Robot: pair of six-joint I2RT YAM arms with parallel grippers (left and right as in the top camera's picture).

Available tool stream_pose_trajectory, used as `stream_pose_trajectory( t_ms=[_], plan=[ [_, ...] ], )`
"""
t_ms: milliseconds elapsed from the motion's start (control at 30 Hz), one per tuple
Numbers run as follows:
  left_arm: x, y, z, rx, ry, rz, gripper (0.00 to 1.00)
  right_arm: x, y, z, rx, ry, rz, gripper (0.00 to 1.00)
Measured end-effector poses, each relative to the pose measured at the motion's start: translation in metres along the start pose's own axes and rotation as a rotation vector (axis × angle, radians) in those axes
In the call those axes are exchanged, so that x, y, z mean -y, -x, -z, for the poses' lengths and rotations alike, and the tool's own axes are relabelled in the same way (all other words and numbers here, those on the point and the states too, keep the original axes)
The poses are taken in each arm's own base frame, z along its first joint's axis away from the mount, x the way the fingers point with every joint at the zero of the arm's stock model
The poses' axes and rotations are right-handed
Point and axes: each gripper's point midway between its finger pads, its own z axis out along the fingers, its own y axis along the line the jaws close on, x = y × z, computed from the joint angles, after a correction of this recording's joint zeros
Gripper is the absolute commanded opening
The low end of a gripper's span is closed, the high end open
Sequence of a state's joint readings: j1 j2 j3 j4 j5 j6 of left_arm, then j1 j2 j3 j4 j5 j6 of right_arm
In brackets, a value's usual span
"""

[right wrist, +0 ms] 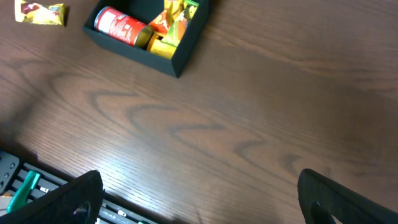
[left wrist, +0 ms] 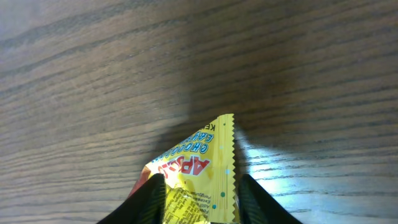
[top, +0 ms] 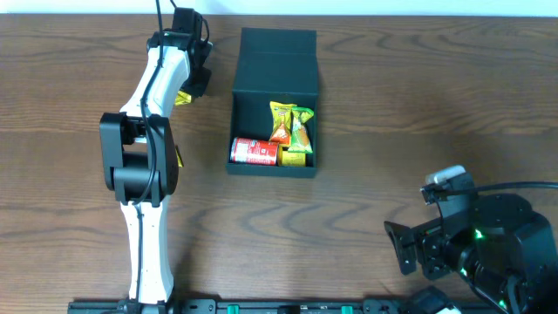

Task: Pack container
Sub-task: 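Grasp the Apollo chocolate pack with the left gripper, then carry the Apollo pack over the box and lower it in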

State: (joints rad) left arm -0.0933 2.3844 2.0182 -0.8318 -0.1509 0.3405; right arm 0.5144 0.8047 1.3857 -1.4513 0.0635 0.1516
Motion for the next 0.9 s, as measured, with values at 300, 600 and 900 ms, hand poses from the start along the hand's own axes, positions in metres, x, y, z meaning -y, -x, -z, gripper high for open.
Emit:
stream_pose_trajectory(
  t_ms=[300,600,900],
  plan=[
    [0.004,-0.002,-0.005,-0.011,-0.013,-0.018,0.09,0.000,0.000,0.000,0.002,0.000,0.000,0.99],
    [0.003,-0.008,-0.008,-0.037,-0.004,-0.027,0.06,0.000,0.000,0.000,0.002,0.000,0.000,0.99],
    [-0.002,-0.021,0.000,-0.116,0.094,-0.043,0.06,-0.001,0.006,0.000,0.024,0.004,-0.001,0.99]
  ],
)
